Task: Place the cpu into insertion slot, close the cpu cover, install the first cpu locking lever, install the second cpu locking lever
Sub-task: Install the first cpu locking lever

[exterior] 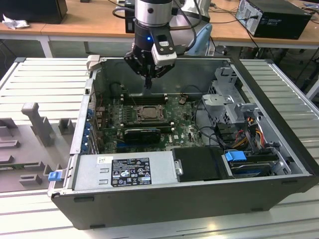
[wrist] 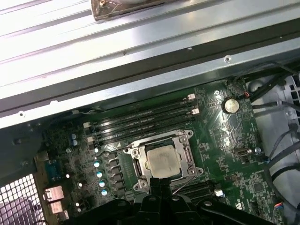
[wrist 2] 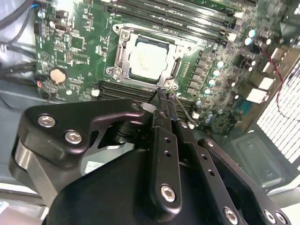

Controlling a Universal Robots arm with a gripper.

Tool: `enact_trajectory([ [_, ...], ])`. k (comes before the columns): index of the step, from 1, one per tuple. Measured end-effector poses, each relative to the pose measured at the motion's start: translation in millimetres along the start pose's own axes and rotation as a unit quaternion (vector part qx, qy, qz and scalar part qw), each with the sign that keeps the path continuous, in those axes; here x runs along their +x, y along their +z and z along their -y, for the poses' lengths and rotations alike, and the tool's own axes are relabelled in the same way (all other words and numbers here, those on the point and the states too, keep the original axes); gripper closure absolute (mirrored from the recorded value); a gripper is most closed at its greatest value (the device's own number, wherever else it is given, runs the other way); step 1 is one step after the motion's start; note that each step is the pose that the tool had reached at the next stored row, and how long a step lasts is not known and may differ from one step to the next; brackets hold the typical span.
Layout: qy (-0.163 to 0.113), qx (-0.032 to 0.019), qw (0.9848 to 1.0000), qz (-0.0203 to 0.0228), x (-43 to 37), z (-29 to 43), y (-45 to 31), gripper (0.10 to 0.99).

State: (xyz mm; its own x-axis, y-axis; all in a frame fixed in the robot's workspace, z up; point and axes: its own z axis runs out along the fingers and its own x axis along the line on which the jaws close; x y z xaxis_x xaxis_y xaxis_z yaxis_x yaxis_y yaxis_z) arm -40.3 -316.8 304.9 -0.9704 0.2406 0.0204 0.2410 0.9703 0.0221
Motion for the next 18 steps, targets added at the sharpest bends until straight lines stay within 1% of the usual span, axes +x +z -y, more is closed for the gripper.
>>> enact_trajectory([
  [3, -0.024, 0.0005, 0.9997, -0.0005, 0.0, 0.0, 0.1, 0.980],
  [4, -0.037, 0.0008, 0.9993, -0.0008, 0.0, 0.0, 0.2, 0.980],
  [5, -0.051, 0.0010, 0.9987, -0.0011, 0.0, 0.0, 0.3, 0.980],
  [7, -0.069, 0.0014, 0.9976, -0.0015, 0.0, 0.0, 0.4, 0.980],
  [10, -0.096, 0.0019, 0.9954, -0.0021, 0.0, 0.0, 0.5, 0.980],
  [11, -0.105, 0.0021, 0.9945, -0.0023, 0.0, 0.0, 0.6, 0.980],
  [12, -0.119, 0.0024, 0.9929, -0.0026, 0.0, 0.0, 0.6, 0.980],
  [13, -0.129, 0.0026, 0.9916, -0.0028, 0.0, 0.0, 0.6, 0.980],
  [14, -0.140, 0.0028, 0.9901, -0.0031, 0.0, 0.0, 0.7, 0.980],
  [16, -0.167, 0.0034, 0.9860, -0.0037, 0.0, 0.0, 1.0, 0.980],
  [17, -0.175, 0.0036, 0.9846, -0.0039, 0.0, 0.0, 1.1, 0.980],
  [18, -0.181, 0.0037, 0.9835, -0.0040, 0.1, 0.1, 1.2, 0.980],
])
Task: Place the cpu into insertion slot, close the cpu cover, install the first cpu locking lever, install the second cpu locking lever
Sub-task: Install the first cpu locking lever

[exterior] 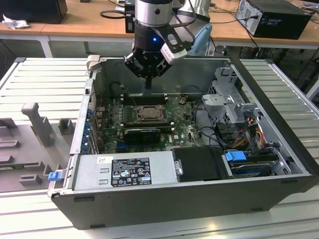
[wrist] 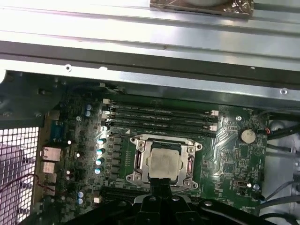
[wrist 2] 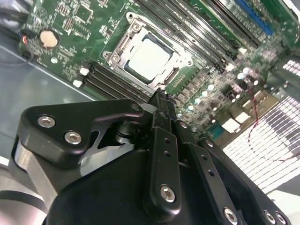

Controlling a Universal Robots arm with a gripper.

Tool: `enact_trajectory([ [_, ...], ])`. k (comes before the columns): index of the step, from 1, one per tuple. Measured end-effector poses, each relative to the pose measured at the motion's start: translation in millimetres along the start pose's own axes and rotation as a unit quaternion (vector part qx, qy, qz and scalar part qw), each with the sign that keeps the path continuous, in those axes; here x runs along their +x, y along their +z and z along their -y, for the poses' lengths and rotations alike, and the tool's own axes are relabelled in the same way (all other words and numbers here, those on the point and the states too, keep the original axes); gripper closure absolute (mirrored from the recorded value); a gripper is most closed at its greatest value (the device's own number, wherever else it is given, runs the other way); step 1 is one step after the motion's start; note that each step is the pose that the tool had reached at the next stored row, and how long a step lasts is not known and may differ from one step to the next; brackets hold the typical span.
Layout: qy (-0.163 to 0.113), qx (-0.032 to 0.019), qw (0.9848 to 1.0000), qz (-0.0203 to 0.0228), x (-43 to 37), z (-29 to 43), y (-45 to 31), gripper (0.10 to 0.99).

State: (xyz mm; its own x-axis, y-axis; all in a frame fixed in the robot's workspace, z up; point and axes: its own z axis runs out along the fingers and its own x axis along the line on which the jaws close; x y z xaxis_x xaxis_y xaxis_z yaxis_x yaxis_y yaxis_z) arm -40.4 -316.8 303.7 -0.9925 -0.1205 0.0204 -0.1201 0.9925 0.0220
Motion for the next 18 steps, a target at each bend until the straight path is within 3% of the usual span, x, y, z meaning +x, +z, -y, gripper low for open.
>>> enact_trajectory([
  [1, -0.004, 0.0000, 1.0000, 0.0000, 1.5, -0.2, 0.4, 0.980],
  [3, -0.004, 0.0003, 1.0000, 0.0032, 12.1, -1.5, 2.0, 0.980],
  [6, -0.003, 0.0005, 1.0000, 0.0043, 19.1, -2.3, 3.6, 0.980],
  [12, -0.002, 0.0011, 1.0000, 0.0094, 36.5, -4.1, 14.1, 0.980],
  [14, -0.002, 0.0013, 0.9999, 0.0115, 41.3, -4.7, 16.3, 0.980],
  [18, -0.002, 0.0014, 0.9999, 0.0119, 45.2, -5.2, 18.5, 0.980],
])
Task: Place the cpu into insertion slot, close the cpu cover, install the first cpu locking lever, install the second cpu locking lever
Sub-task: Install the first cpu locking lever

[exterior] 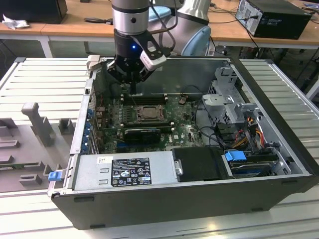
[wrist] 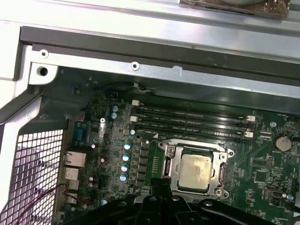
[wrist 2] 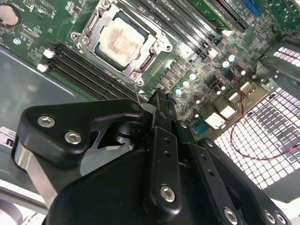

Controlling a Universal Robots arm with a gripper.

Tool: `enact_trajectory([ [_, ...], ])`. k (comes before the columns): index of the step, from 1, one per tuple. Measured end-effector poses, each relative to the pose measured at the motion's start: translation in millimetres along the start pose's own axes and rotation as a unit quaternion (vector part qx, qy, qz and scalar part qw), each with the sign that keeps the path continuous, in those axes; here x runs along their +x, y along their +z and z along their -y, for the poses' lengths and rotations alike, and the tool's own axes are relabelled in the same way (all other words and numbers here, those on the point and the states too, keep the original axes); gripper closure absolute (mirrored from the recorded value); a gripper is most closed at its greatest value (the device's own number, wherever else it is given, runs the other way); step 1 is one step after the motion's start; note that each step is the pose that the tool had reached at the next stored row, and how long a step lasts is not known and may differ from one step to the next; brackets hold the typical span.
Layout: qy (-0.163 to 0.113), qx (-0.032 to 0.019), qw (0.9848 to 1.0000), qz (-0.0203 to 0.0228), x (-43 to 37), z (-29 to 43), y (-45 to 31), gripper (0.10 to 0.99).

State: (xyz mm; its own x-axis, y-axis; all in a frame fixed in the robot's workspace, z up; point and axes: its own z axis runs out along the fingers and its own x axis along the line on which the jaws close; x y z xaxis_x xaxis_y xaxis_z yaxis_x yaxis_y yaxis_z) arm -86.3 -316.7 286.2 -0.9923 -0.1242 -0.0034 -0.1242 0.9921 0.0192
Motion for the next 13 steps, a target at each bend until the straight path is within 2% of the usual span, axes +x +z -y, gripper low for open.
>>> enact_trajectory([
  [10, 0.000, -0.0001, 1.0000, 0.0001, 3.8, -2.3, 5.0, 0.980],
  [13, 0.000, 0.0001, 1.0000, 0.0004, 9.4, -3.3, 7.9, 0.980],
])
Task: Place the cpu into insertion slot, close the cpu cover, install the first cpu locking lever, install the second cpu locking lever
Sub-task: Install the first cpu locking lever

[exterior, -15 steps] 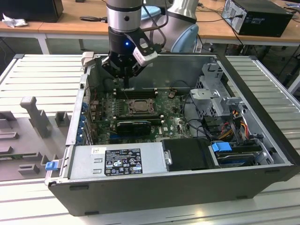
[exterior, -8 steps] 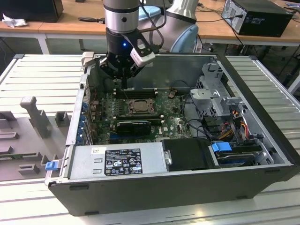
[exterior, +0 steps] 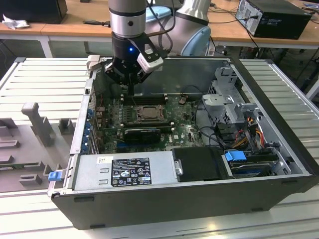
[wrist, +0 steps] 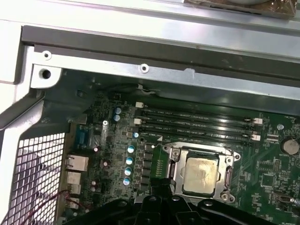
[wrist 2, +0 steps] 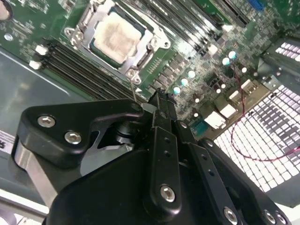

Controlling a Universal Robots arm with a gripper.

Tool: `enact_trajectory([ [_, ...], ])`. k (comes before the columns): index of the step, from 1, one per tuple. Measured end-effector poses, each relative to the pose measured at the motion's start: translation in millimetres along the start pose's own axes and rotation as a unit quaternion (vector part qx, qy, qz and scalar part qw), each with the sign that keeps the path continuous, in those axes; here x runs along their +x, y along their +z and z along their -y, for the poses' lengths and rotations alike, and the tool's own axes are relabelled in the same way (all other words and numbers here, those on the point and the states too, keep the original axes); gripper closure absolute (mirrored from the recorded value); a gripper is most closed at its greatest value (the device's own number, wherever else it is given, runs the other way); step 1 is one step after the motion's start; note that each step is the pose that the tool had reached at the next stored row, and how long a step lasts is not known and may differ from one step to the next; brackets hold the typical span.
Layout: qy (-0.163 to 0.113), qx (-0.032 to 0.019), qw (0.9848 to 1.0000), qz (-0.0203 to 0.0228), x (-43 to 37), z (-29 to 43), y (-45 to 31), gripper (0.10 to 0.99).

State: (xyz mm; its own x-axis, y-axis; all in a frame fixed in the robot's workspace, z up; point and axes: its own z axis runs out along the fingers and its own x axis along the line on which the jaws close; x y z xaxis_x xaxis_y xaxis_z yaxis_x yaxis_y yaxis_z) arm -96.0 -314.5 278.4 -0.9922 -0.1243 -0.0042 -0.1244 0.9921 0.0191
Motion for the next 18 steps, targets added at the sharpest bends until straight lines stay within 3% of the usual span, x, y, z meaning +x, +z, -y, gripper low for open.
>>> enact_trajectory([
  [3, 0.000, 0.0000, 1.0000, 0.0008, 10.6, -1.5, 3.3, 0.980],
  [7, 0.000, 0.0000, 1.0000, 0.0008, 15.4, -3.8, 8.3, 0.980],
  [18, 0.000, 0.0000, 1.0000, 0.0008, 15.9, -20.3, 17.6, 0.980],
])
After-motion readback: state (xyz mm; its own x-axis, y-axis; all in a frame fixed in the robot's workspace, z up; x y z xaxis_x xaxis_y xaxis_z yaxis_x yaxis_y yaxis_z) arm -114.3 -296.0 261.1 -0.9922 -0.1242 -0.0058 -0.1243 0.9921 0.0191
